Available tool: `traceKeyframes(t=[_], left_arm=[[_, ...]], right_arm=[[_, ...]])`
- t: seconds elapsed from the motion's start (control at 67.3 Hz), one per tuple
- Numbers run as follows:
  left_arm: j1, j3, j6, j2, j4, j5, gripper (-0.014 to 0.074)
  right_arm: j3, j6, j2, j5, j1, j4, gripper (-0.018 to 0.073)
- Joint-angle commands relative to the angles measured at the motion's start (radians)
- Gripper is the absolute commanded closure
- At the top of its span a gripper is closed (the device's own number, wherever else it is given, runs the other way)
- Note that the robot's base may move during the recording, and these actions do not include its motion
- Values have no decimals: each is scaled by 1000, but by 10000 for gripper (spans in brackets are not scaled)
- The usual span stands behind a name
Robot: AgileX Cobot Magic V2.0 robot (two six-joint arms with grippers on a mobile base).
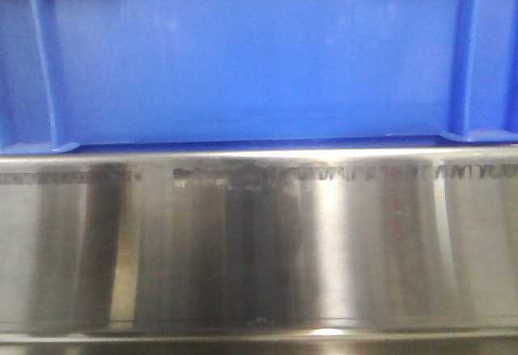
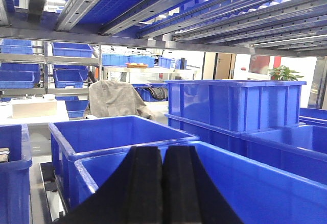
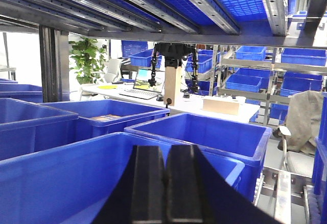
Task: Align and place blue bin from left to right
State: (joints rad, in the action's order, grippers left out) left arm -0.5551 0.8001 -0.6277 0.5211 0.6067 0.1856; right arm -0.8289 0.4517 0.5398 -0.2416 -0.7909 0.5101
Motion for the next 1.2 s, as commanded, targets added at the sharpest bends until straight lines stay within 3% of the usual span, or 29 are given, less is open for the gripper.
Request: traceKeyframes(t=[0.0,0.475,0.609,0.742,0.876,0.95,1.084,1.188], left_arm=[[-5,-1,3,-9,4,-18,708],[-5,-1,3,-9,4,-18,708],[-5,-1,3,-9,4,-18,708],[-5,-1,3,-9,4,-18,708],[-5,-1,3,-9,4,-18,708],[-5,-1,3,-9,4,-18,708],[-5,-1,3,-9,4,-18,708],[-5,-1,3,-9,4,-18,708]], right_arm=[[1,-11,-5,26,-1,12,639],[3,-11,-5,22,13,5,639],[13,-11,-23,-48,109,-103,639],[106,-45,-80,9,254,-183,639],[253,-123,-195,148,338,-184,639],[308,-220,-255,200,363,-230,639],[379,-423,-367,166,411,-357,639],[403,-460,-427,93,457,-414,639]])
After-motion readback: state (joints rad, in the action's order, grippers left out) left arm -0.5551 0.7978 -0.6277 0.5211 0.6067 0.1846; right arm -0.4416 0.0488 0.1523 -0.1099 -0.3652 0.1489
